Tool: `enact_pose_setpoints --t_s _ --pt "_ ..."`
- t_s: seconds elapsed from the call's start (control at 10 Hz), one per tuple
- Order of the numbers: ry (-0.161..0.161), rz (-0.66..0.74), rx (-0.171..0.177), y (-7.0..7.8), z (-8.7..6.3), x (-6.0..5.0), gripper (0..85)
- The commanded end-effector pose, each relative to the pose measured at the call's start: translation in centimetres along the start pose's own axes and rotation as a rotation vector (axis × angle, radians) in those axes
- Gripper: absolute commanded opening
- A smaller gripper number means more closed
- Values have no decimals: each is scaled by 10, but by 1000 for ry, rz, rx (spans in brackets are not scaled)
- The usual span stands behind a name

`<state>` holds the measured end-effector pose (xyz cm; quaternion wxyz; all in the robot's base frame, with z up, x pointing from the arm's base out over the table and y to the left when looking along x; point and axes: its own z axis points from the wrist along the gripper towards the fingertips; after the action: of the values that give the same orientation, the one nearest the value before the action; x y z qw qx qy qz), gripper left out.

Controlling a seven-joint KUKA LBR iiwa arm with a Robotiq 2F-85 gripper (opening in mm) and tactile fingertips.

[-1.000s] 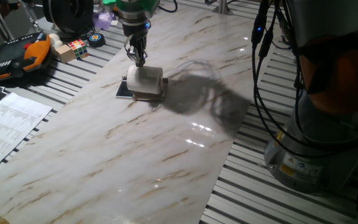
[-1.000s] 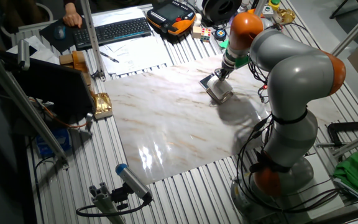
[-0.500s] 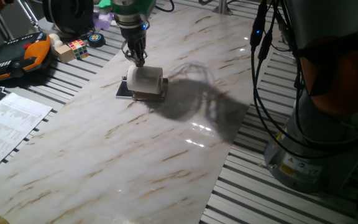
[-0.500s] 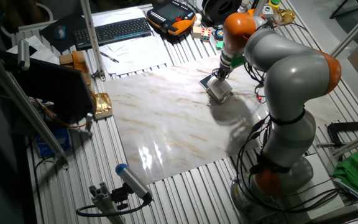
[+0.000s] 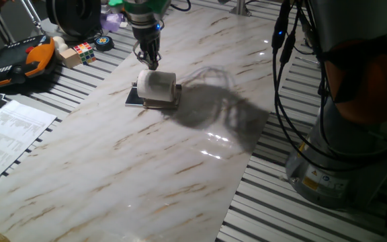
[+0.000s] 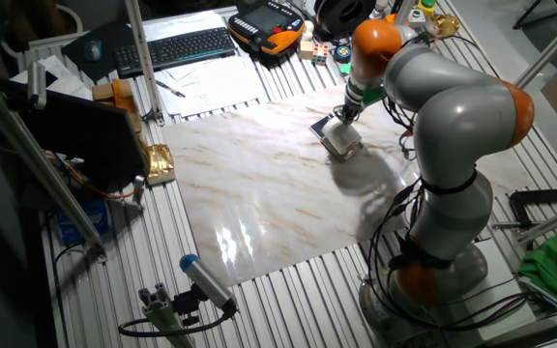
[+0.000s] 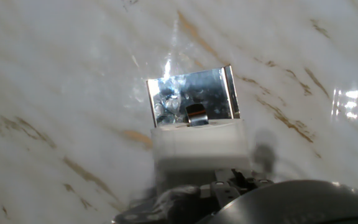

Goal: Take the roll of paper down from the shelf

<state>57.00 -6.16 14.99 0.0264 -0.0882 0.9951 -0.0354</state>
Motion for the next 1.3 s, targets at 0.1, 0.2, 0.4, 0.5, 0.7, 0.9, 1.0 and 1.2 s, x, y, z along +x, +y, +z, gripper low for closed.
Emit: enact_pose_setpoints --t_s 0.1,0.2,0.4,0.5,0.7,0.9,1.0,1.2 --pt "-15 10 -50 -1 0 1 197" --pt "-29 23 -51 0 0 1 433" --pt "-48 37 -27 6 0 0 773" --pt "-67 34 -2 10 2 1 850" --pt "-70 25 -20 13 4 1 850" --pt "-67 -6 -32 15 7 0 850" --pt "-62 -34 -29 15 8 0 850" --pt "-49 -56 -31 16 11 0 850"
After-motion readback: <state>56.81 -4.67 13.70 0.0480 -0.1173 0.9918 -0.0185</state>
